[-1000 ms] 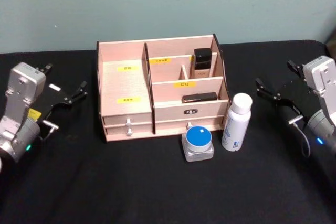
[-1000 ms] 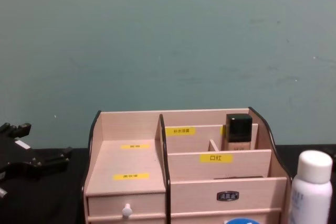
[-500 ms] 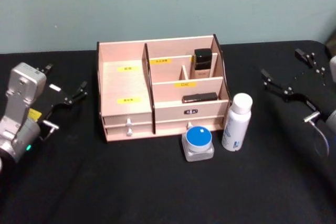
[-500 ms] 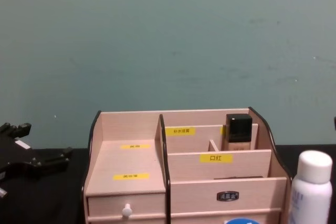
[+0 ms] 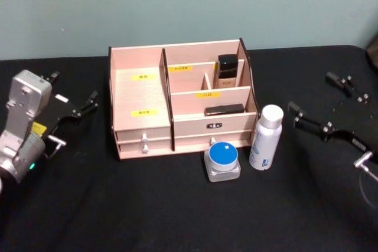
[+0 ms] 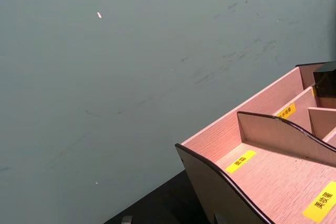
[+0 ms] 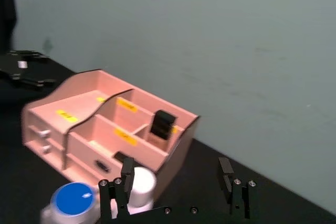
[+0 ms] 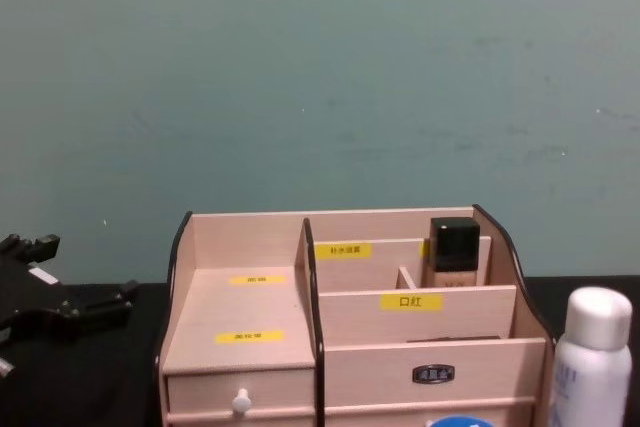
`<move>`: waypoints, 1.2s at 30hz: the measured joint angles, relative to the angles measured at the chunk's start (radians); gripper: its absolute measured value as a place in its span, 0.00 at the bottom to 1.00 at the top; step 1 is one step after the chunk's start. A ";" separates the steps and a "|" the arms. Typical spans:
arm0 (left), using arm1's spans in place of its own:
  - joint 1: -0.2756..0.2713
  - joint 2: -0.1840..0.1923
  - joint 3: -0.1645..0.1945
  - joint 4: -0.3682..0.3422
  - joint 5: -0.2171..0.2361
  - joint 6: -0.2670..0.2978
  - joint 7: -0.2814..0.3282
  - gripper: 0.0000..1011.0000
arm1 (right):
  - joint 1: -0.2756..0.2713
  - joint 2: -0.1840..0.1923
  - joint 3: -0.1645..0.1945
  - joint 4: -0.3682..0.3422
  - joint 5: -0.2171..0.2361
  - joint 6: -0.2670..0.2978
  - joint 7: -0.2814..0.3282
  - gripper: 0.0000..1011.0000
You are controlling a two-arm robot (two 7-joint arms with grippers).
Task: Pick up the facial cleanser and watermelon frost from the table and place them into the tiered storage box.
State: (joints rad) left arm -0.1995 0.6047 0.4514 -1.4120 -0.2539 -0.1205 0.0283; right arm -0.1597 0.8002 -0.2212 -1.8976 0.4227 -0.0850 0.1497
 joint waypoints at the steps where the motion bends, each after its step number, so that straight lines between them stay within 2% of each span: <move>1: 0.000 0.000 0.000 0.000 0.000 0.000 0.000 1.00 | -0.014 0.001 0.001 -0.011 0.007 0.003 0.011 0.99; 6: 0.000 0.000 0.000 0.000 0.000 0.000 0.000 1.00 | -0.036 -0.002 -0.006 -0.021 0.017 0.023 0.037 0.99; 13: 0.000 0.000 0.000 0.000 0.000 0.000 0.000 1.00 | -0.028 -0.021 -0.030 0.009 0.010 0.070 0.064 0.99; 23: 0.000 0.000 0.000 0.000 0.000 0.000 0.000 1.00 | 0.008 -0.062 -0.054 0.074 -0.005 0.109 0.111 0.99; 36: 0.000 0.000 0.000 0.000 0.000 0.000 0.000 1.00 | 0.063 -0.122 -0.063 0.154 -0.033 0.119 0.152 0.99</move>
State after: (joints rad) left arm -0.1995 0.6047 0.4514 -1.4120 -0.2539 -0.1206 0.0283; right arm -0.0970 0.6781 -0.2845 -1.7440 0.3900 0.0338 0.3022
